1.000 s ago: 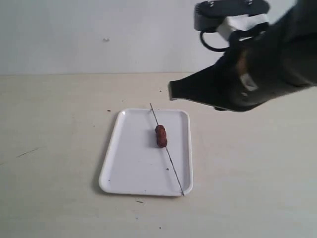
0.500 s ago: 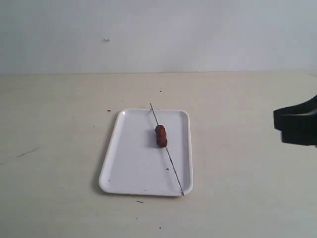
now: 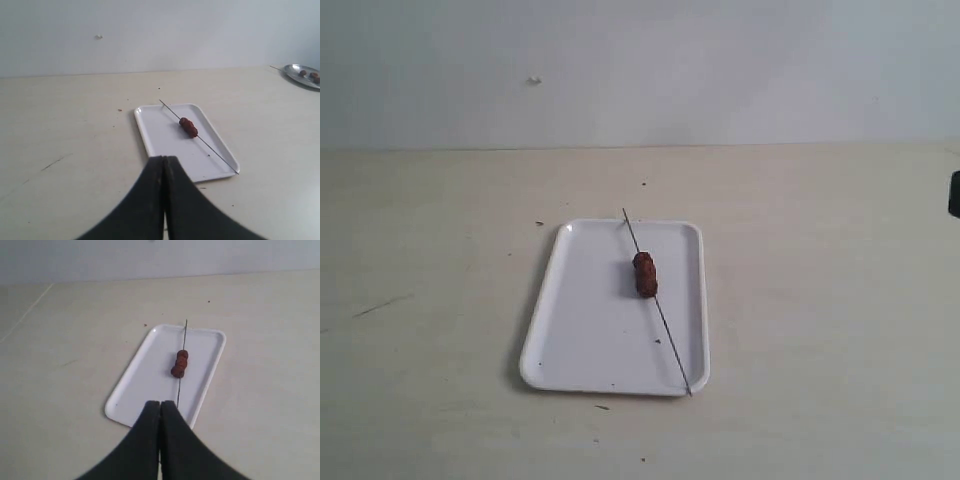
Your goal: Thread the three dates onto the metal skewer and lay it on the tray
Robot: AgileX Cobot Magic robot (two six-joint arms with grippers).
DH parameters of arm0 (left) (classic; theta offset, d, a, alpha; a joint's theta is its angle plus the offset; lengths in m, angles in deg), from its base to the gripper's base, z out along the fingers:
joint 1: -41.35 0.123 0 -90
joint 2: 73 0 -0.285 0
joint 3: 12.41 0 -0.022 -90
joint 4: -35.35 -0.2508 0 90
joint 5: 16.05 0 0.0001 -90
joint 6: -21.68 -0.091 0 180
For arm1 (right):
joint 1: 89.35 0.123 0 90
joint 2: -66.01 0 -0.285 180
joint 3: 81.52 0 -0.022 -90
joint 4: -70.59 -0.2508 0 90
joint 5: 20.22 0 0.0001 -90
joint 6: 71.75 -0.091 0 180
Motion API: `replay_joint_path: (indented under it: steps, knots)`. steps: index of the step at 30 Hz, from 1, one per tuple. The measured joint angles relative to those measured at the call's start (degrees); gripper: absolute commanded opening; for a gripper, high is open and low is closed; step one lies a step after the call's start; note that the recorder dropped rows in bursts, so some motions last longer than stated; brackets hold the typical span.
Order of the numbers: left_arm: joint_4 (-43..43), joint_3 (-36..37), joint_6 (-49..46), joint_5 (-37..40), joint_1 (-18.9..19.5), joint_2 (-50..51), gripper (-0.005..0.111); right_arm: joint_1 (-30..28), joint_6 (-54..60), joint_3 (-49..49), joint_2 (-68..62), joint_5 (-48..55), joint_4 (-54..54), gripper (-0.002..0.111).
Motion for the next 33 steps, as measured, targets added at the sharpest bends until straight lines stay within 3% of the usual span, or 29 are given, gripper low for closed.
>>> replay_joint_path:
  steps: [4, 10, 17, 24, 33]
  knots:
    - [-0.11, 0.00, 0.00, 0.34, 0.00, 0.00, 0.000, -5.42, 2.70, 1.15, 4.47, -3.52, 1.31, 0.000]
    - [-0.11, 0.00, 0.15, 0.57, 0.00, 0.00, 0.000, -21.99, 4.69, 13.63, 11.39, -21.92, 4.80, 0.000]
    - [-0.11, 0.00, 0.15, 0.57, 0.00, 0.00, 0.000, -34.91, 8.40, 25.59, 19.03, -25.93, 5.03, 0.000]
    - [-0.11, 0.00, 0.15, 0.67, 0.00, 0.00, 0.000, -38.58, 8.90, 35.28, 28.29, -29.67, 5.03, 0.000]
    - [-0.11, 0.00, 0.15, 0.67, 0.00, 0.00, 0.000, -38.63, 9.42, 37.89, 30.57, -31.14, 5.03, 0.000]
